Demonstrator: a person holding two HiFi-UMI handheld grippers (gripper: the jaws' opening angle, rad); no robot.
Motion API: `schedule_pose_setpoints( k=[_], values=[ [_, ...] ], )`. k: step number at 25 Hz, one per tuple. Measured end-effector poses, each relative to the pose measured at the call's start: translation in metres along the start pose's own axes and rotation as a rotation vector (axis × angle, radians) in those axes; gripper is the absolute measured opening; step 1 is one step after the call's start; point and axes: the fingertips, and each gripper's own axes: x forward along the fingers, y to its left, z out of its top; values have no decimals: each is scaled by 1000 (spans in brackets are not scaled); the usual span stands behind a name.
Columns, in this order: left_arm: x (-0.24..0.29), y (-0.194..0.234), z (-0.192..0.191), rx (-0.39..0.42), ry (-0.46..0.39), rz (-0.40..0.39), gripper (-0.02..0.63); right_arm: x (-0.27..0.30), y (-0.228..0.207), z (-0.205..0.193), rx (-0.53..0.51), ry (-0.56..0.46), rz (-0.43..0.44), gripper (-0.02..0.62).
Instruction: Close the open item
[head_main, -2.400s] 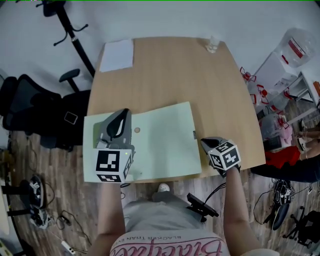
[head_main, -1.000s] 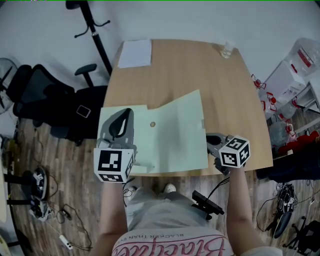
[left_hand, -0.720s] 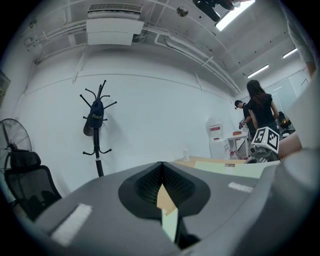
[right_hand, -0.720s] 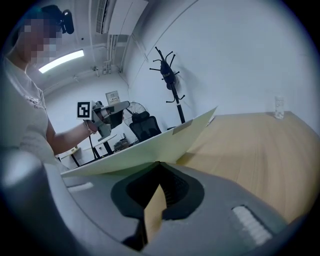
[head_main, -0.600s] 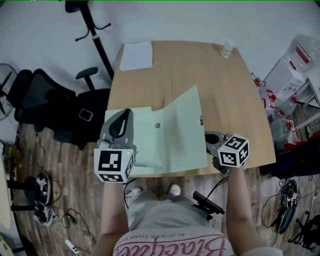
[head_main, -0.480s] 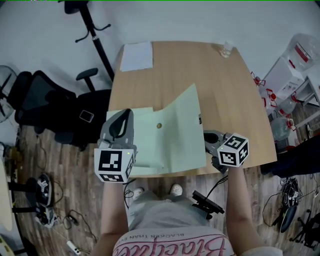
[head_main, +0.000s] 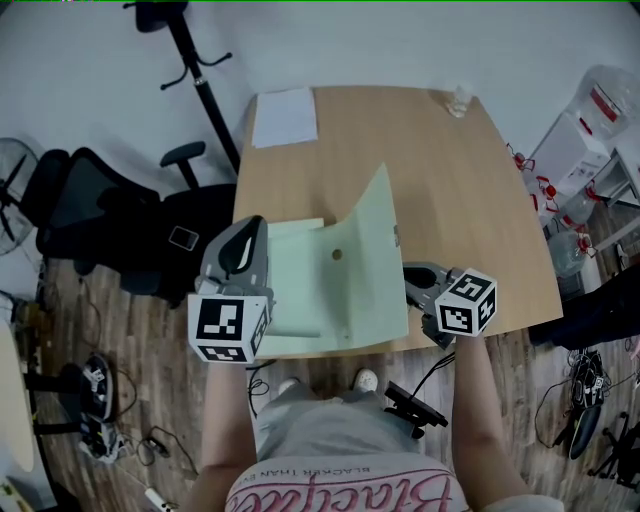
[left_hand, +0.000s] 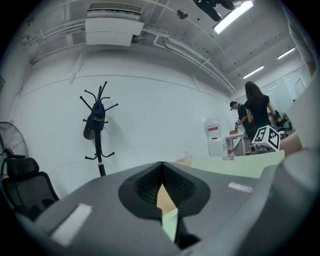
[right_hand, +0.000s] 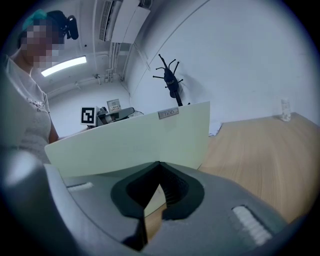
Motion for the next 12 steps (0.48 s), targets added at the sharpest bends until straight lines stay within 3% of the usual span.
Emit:
schedule_pose_setpoints(
  k=[12],
  values=[
    [-13,28,-1,-13,-9,-1,15,24,19,15,11,-18,0,5]
  ],
)
